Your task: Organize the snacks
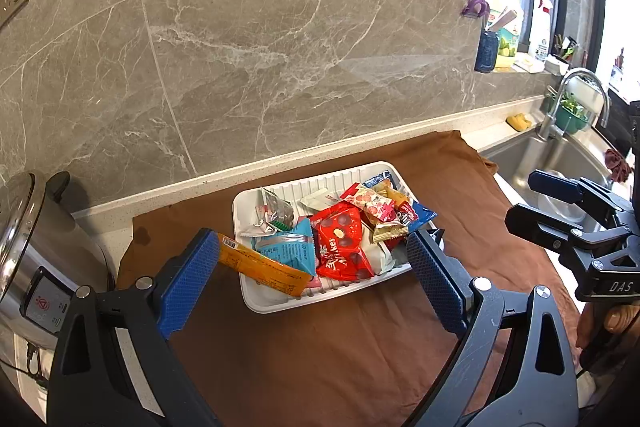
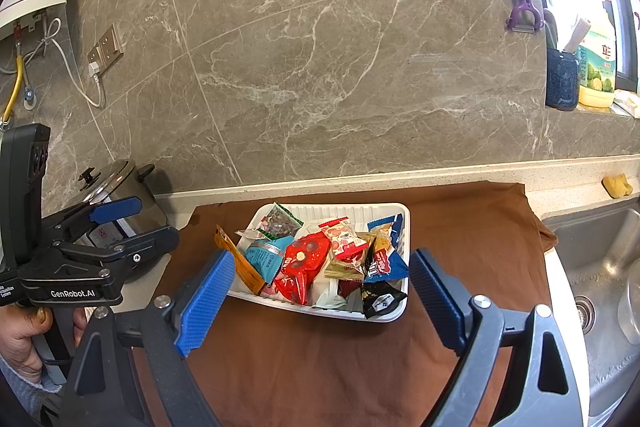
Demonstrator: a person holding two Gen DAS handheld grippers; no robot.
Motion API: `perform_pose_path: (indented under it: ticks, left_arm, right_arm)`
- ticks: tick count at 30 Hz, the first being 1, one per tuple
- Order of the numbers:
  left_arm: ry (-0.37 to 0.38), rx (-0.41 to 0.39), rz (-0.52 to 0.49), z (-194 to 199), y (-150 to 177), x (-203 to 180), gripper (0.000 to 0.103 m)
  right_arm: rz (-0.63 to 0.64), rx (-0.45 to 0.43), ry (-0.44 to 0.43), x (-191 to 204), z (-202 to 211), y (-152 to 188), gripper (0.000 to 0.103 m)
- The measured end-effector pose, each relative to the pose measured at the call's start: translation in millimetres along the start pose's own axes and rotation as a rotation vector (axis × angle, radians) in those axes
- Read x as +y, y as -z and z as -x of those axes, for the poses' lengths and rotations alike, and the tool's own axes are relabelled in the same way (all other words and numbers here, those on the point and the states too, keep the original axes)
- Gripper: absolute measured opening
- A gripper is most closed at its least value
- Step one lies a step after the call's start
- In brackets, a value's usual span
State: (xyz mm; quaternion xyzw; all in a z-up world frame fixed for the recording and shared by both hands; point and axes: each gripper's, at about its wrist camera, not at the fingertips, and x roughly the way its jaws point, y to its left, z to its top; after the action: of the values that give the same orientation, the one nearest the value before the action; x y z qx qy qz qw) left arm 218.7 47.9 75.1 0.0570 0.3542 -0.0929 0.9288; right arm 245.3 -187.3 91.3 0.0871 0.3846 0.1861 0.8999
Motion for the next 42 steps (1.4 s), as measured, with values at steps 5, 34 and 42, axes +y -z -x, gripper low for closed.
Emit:
perform_pose_path:
  ticks: [5,34,42]
  left_arm:
    - [0.001,0.000,0.001,0.1,-0.1,0.5,0.095]
    - [0.004,-0.001,-0.001,-0.3,-0.9,2.1,0.095]
    - [0.015,-0.006,0.002,-0.2,-2.2,2.2,0.095]
  right_arm:
    - [0.000,0.000,-0.001,-0.9,-0.5,0.0,0.091]
    - [-0.017,0.005,0.013,-2.3,1.1,4.4,0.091]
    - [-0.029,0.011,0.026,-4.3,1.9,7.6,0.091]
